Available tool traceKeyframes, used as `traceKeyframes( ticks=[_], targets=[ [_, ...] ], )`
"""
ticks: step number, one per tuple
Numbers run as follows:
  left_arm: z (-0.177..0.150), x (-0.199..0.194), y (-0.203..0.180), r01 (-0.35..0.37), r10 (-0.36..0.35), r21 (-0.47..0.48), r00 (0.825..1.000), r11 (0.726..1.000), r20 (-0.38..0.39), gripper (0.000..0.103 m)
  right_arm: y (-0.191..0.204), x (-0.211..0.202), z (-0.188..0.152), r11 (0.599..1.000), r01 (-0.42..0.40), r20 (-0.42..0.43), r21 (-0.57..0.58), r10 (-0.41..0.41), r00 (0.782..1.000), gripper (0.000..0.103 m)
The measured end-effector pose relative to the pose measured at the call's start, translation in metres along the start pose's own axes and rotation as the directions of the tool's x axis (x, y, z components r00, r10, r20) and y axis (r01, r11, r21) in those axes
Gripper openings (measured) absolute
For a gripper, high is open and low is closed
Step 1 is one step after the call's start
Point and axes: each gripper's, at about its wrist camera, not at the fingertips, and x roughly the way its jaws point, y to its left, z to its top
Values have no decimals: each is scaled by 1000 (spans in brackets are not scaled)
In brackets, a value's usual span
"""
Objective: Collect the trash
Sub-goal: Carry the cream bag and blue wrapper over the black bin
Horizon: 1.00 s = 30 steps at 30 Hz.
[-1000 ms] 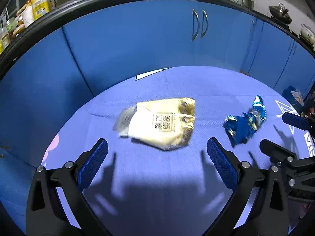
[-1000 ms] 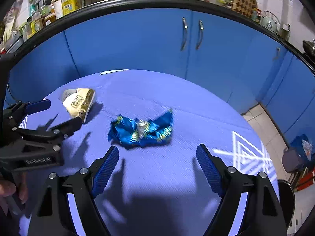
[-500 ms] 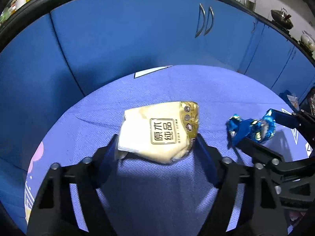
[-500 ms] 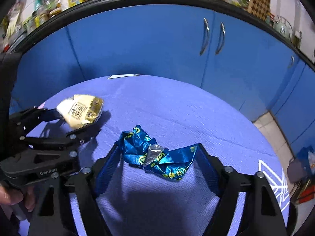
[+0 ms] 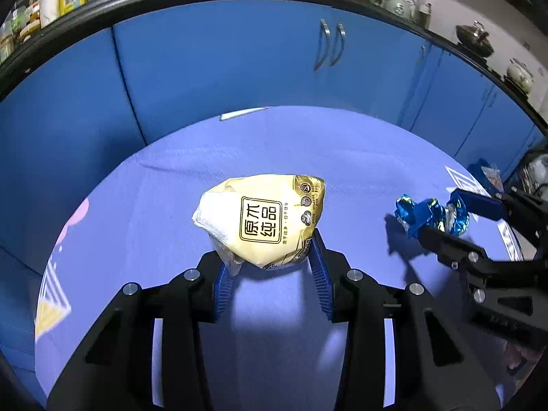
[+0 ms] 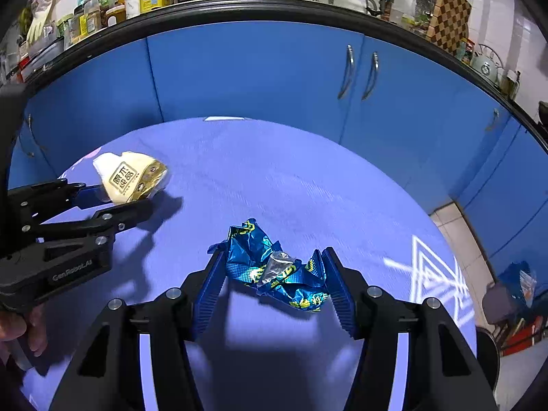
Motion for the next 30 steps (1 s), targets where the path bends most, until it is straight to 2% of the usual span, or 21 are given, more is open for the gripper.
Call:
traceKeyframes(
  ticks=[12, 19, 30],
  targets=[
    [-44, -49, -39, -2, 0, 84, 1000, 996, 20, 42, 3, -68, -52, 999, 36, 24, -9, -35, 999, 56],
    [-65, -69, -69, 21, -24, 115, 999, 993, 21, 42, -4, -99, -82, 998, 65, 44, 10, -65, 997, 56],
    [-74, -89, -120, 50, -58, 201, 998, 978, 32, 42, -35, -129, -115, 992, 104, 48, 68, -108, 993, 58]
  ],
)
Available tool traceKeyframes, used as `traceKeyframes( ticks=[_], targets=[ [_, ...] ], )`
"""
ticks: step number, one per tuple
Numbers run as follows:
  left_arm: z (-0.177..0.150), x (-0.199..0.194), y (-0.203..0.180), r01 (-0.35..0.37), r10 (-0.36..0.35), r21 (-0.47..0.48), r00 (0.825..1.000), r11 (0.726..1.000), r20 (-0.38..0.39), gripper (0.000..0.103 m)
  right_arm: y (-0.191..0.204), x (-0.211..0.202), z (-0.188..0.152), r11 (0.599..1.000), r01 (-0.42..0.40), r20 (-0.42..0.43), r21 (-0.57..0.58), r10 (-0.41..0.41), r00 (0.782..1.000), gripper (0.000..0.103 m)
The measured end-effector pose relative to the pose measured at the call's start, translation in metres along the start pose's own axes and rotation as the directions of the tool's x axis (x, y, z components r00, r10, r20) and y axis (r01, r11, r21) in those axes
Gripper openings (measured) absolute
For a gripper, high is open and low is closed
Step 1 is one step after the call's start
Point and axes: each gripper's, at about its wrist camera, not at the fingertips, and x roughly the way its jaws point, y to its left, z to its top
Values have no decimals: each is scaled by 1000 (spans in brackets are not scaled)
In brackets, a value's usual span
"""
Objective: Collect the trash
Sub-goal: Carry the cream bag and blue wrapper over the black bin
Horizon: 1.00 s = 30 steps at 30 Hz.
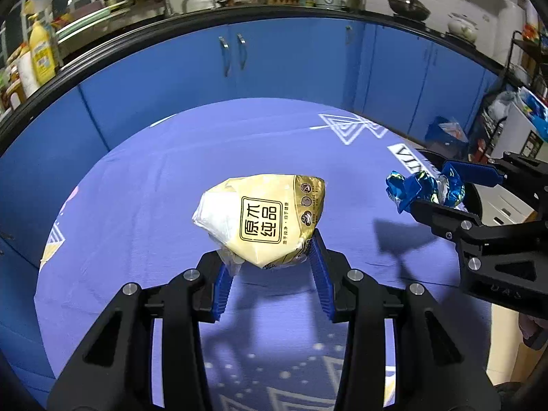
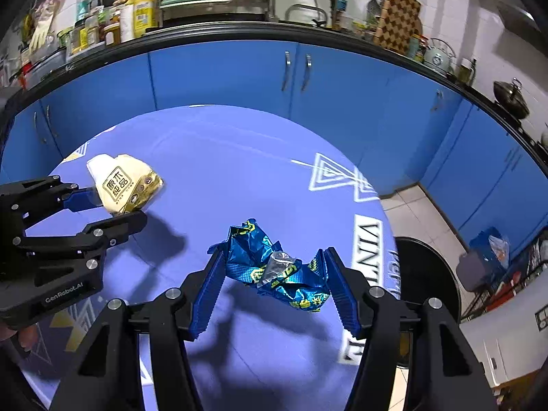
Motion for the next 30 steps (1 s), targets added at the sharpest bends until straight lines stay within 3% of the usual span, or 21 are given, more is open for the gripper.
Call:
traceKeyframes(
  ticks=[18, 30],
  targets=[
    [30, 20, -84, 80, -80, 118, 997, 990, -9, 46, -81, -18, -19, 987, 99, 17, 125, -102, 995, 58],
    [69, 37, -137, 141, -141, 191, 990, 972, -12, 46, -138, -20, -26, 963, 149, 29, 226, -159, 987, 58]
  ],
)
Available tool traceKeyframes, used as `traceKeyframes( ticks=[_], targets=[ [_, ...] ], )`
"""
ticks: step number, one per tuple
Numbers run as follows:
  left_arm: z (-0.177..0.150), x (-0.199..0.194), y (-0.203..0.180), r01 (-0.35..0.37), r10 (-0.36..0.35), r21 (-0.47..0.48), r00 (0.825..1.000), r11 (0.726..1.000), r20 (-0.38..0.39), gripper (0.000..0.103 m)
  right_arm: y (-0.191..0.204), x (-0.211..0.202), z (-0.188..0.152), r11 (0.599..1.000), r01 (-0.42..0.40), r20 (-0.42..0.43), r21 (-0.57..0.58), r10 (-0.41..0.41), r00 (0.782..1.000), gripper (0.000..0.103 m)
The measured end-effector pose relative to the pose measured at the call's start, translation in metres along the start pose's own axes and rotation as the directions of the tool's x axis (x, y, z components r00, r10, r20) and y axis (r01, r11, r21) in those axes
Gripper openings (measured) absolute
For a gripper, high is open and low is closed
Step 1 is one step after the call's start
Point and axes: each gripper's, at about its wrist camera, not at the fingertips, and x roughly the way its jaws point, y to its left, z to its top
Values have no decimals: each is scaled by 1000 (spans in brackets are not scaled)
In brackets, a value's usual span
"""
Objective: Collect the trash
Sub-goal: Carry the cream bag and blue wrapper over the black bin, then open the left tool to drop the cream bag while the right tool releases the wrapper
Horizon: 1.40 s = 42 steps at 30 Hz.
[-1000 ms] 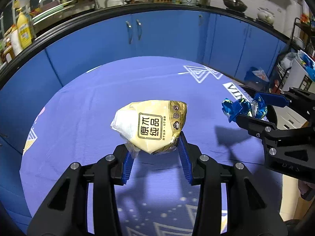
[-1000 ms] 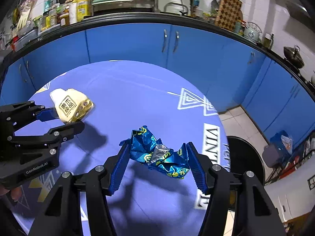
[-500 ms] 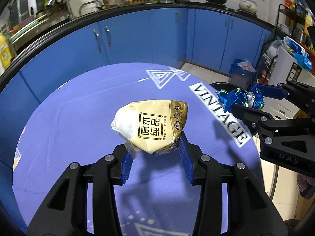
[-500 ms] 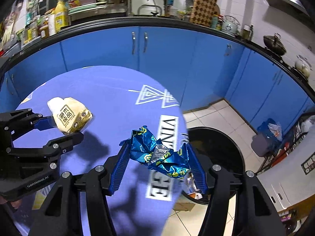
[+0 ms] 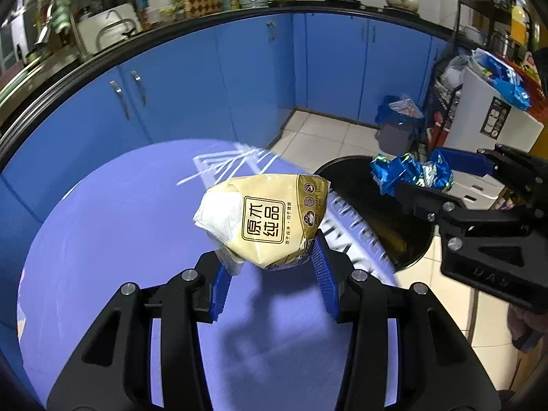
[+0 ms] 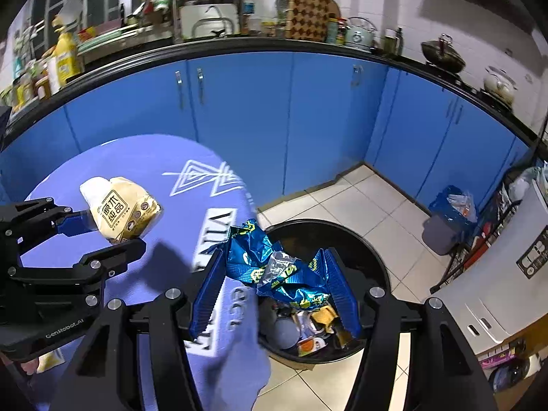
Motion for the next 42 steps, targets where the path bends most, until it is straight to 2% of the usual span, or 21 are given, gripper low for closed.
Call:
traceKeyframes(
  ticks=[11, 15, 20, 21, 23, 24, 25, 26, 32, 42],
  targets=[
    [42, 23, -34, 41, -42, 38, 999, 998, 13, 47, -44, 8, 8, 996, 54, 4, 68, -54, 999, 58],
    [57, 31, -41, 55, -55, 35, 998, 998, 13, 55, -57, 13, 10, 993, 70, -4, 90, -70, 998, 58],
    [79, 37, -49, 62, -63, 37, 998, 997, 27, 56, -74, 20, 12, 989, 82, -17, 124, -80, 997, 58],
    [83, 37, -50, 62, -63, 39, 998, 997, 31, 59, -77, 21, 12, 988, 84, -18, 130, -83, 996, 58],
    [88, 39, -52, 53, -55, 37, 998, 998, 40, 71, -84, 22, 11, 985, 86, -19, 146, -84, 996, 58],
    [90, 39, -53, 49, -50, 33, 998, 998, 45, 85, -87, 23, 11, 984, 87, -20, 153, -85, 996, 58],
    [91, 38, -52, 37, -38, 21, 997, 999, 60, 95, -90, 24, 11, 983, 90, -23, 159, -88, 996, 58],
    [91, 38, -52, 26, -27, 14, 997, 1000, 68, 97, -92, 24, 10, 982, 92, -24, 162, -90, 996, 58],
    [93, 46, -42, 15, -14, -11, 999, 1000, 52, 97, -100, 30, 8, 979, 86, -32, 184, -82, 996, 58],
    [88, 44, -26, 2, -1, -22, 999, 1000, 52, 97, -83, 42, 14, 985, 72, -39, 156, -67, 997, 58]
  ],
)
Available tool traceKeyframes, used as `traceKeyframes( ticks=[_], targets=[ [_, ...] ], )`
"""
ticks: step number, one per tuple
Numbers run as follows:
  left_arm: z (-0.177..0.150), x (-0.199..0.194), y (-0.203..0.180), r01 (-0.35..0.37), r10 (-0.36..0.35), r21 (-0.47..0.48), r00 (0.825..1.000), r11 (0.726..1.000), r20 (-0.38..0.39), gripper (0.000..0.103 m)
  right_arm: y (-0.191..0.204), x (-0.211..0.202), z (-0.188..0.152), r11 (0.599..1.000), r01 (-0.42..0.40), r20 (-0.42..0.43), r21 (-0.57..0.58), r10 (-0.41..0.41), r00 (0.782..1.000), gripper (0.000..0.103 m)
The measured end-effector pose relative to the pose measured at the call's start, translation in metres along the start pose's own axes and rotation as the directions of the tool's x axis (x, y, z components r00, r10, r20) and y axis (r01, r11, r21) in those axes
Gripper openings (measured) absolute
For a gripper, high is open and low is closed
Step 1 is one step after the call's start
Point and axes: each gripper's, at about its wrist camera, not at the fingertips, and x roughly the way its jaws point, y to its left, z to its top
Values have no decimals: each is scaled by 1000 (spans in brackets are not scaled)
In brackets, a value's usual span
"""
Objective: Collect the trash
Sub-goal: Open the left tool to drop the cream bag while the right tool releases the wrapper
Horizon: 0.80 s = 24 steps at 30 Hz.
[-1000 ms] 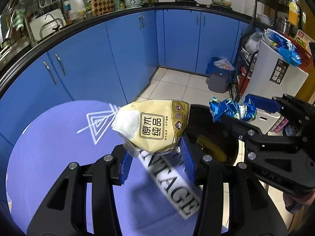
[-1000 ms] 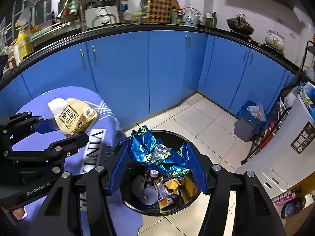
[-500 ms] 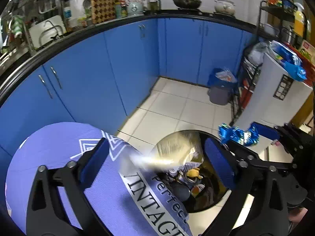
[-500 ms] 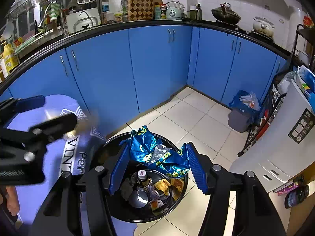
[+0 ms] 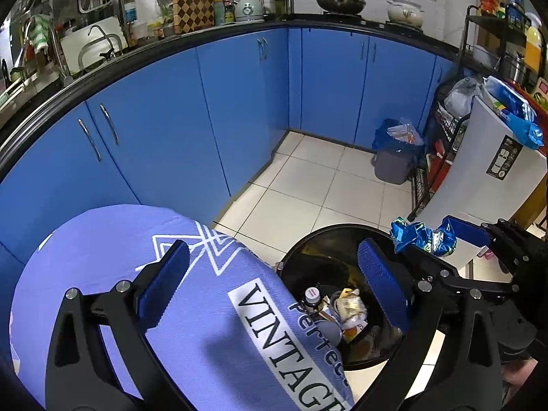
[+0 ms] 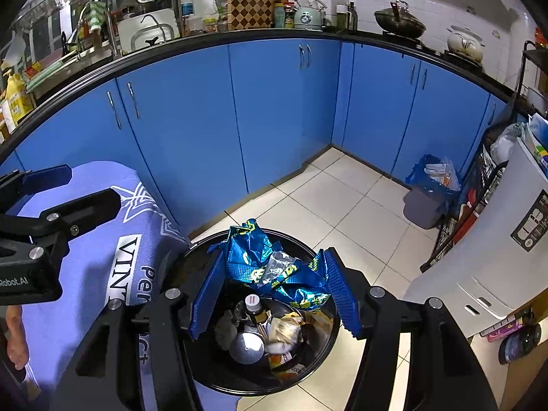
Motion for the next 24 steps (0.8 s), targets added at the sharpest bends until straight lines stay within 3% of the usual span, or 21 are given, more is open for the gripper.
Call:
traceKeyframes(
  ticks=[12, 24],
  targets=[
    [2, 3, 9, -2, 2, -8, 1000, 1000, 0, 97, 5, 4, 5, 1000, -10, 1, -12, 10, 1000, 58],
    [4, 7, 21, -9, 9, -21, 1000, 1000, 0, 97, 12, 9, 10, 1000, -16, 10, -20, 17, 1000, 66]
  ],
)
